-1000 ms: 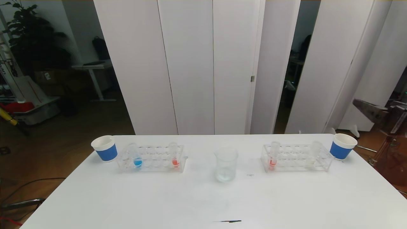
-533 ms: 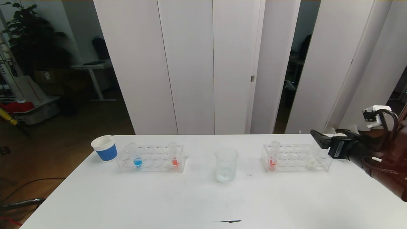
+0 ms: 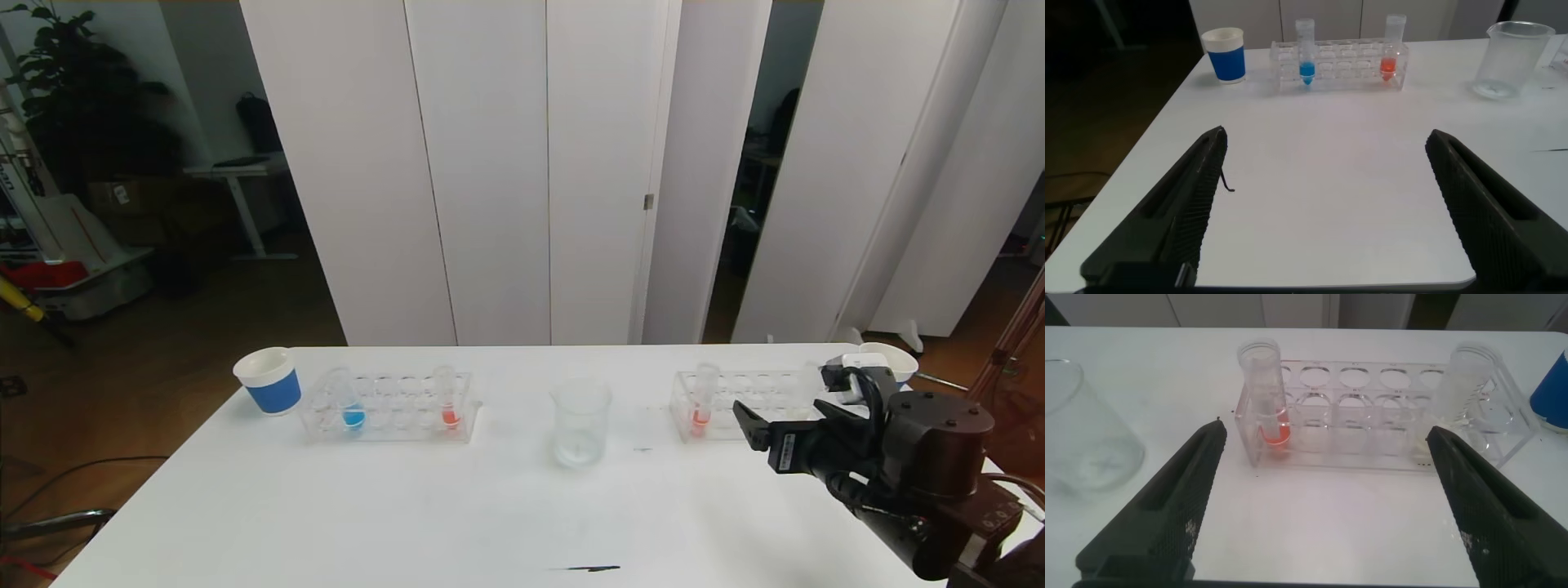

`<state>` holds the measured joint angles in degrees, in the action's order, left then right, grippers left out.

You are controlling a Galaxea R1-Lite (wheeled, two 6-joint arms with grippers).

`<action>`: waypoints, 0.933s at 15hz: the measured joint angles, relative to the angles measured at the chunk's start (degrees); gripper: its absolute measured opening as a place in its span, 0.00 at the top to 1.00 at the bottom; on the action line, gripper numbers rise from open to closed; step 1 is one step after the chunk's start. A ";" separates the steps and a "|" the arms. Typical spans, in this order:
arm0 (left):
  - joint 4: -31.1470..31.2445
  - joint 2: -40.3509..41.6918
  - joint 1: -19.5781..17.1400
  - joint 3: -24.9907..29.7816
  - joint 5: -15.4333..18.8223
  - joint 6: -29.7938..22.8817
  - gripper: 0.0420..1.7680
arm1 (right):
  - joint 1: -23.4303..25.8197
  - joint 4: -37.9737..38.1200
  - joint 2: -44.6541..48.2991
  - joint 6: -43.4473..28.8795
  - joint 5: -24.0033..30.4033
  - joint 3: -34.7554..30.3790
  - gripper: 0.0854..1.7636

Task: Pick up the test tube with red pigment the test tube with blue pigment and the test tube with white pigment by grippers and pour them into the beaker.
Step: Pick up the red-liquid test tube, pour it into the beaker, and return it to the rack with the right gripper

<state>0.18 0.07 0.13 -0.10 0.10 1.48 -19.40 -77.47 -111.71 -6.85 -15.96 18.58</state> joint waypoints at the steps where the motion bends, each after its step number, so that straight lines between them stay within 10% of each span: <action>1: 0.00 0.00 -0.02 0.00 -0.02 0.01 0.02 | -0.48 -0.65 -1.77 0.00 -0.22 0.55 0.01; 14: -0.02 0.00 0.05 0.00 -0.02 0.01 0.02 | -0.80 6.19 -17.42 3.55 0.13 24.00 0.01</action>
<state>0.16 0.07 0.18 -0.10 0.07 1.49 -20.20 -71.28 -129.13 -3.30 -15.82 42.58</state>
